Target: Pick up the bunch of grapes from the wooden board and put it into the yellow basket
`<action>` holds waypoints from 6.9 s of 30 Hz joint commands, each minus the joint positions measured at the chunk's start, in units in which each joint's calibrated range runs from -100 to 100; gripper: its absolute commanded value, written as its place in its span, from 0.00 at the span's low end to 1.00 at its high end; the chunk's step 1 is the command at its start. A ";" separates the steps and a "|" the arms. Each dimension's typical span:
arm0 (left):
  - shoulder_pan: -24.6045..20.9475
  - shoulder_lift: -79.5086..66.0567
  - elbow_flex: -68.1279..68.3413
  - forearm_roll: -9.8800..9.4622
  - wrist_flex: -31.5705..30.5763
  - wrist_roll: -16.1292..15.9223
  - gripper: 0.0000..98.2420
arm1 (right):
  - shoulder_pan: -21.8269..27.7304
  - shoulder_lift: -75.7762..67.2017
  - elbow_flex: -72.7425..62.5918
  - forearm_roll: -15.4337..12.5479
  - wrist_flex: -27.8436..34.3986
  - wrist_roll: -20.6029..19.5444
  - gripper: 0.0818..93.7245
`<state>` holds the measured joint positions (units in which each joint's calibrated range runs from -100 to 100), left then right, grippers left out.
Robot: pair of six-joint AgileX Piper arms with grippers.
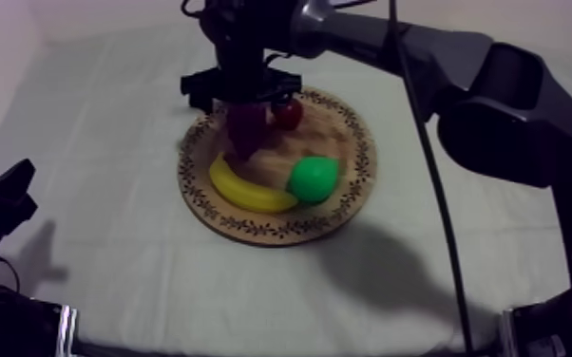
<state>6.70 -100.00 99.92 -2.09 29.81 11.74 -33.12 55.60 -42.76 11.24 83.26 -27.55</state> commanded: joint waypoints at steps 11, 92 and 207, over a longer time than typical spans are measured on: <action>0.00 0.00 -0.03 0.02 0.01 0.01 0.00 | 0.67 5.99 -3.03 -0.43 -3.16 1.15 0.72; 0.00 0.00 -0.03 0.02 0.01 0.01 0.00 | 33.30 -52.61 56.06 13.82 -44.62 15.06 0.32; 0.00 0.00 -0.03 0.02 0.01 0.01 0.00 | 35.73 -150.99 142.53 -13.57 -48.32 35.08 0.04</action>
<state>6.70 -100.00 99.92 -2.09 29.81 11.74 2.61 -95.38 99.74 -2.70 34.81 8.70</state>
